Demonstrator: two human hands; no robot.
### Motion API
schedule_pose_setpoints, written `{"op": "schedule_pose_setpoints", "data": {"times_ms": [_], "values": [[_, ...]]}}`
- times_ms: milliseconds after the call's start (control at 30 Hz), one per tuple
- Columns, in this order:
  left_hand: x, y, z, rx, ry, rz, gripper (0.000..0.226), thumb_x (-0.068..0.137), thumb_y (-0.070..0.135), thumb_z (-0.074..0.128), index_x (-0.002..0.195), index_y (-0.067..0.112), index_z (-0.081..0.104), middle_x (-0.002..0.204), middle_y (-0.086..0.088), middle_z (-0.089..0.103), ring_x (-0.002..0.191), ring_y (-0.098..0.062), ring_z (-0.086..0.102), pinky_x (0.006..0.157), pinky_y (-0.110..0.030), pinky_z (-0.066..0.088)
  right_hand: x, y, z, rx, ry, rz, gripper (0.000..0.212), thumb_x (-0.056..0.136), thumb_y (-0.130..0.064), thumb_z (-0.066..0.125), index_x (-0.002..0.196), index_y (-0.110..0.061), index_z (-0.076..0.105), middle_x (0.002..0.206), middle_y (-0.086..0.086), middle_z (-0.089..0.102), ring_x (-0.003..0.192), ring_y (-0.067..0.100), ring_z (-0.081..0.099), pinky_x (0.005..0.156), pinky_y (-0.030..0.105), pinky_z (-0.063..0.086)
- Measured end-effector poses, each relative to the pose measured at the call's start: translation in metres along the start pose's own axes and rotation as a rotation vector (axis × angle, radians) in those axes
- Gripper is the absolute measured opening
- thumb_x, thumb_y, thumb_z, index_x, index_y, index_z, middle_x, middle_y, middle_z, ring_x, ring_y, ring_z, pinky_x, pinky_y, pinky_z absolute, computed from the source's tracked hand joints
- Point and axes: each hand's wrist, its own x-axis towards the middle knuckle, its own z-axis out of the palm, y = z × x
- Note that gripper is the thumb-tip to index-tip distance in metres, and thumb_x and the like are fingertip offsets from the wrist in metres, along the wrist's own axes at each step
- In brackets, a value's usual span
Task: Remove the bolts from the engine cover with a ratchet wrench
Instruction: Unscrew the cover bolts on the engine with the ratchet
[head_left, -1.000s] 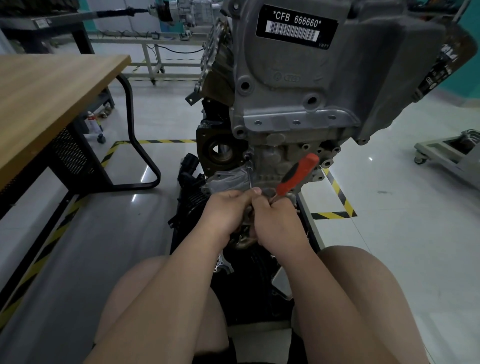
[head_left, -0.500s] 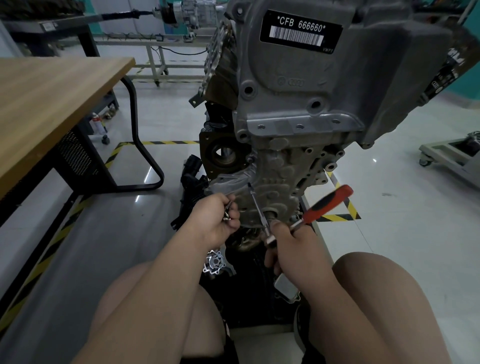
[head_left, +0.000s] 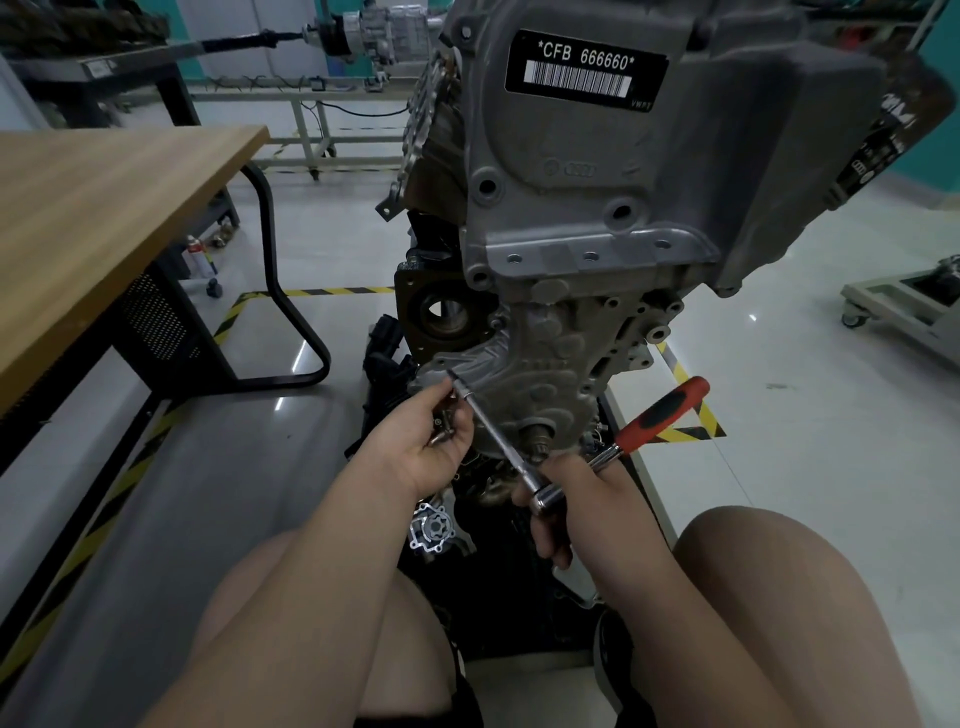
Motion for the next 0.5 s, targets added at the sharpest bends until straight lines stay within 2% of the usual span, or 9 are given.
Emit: {"op": "schedule_pose_setpoints", "data": {"times_ms": [133,267,500], "values": [[0.0002,0.0015,-0.0033,-0.049,0.034,-0.017,0.018,0.096,0.02,0.056,0.085,0.006,0.06,0.059,-0.002,0.061,0.039,-0.005,0.055,0.03,-0.014,0.033,-0.0023,-0.0007,-0.003,-0.115,-0.008,0.011,0.042,0.092,-0.023,0.042,0.06,-0.012,0.067,0.042,0.009,0.052,0.036,0.016,0.043,0.039,0.021,0.038],[-0.0022,0.0009,-0.0057,0.063,0.062,-0.04,0.028,0.096,0.029,0.055,0.076,0.011,0.064,0.058,0.005,0.061,0.036,-0.002,0.048,0.029,-0.014,0.024,-0.0031,-0.0007,-0.0039,-0.176,-0.033,0.022,0.039,0.09,-0.022,0.041,0.061,-0.012,0.066,0.042,0.008,0.052,0.036,0.015,0.043,0.041,0.021,0.038],[-0.0018,-0.0047,-0.0022,0.107,0.106,0.005,0.024,0.094,0.03,0.059,0.077,0.016,0.065,0.063,0.01,0.066,0.036,-0.002,0.041,0.032,-0.013,0.021,-0.004,0.0012,-0.0024,-0.238,-0.046,0.004,0.039,0.089,-0.023,0.043,0.064,0.001,0.062,0.043,0.008,0.054,0.038,0.013,0.044,0.045,0.025,0.039]]}}
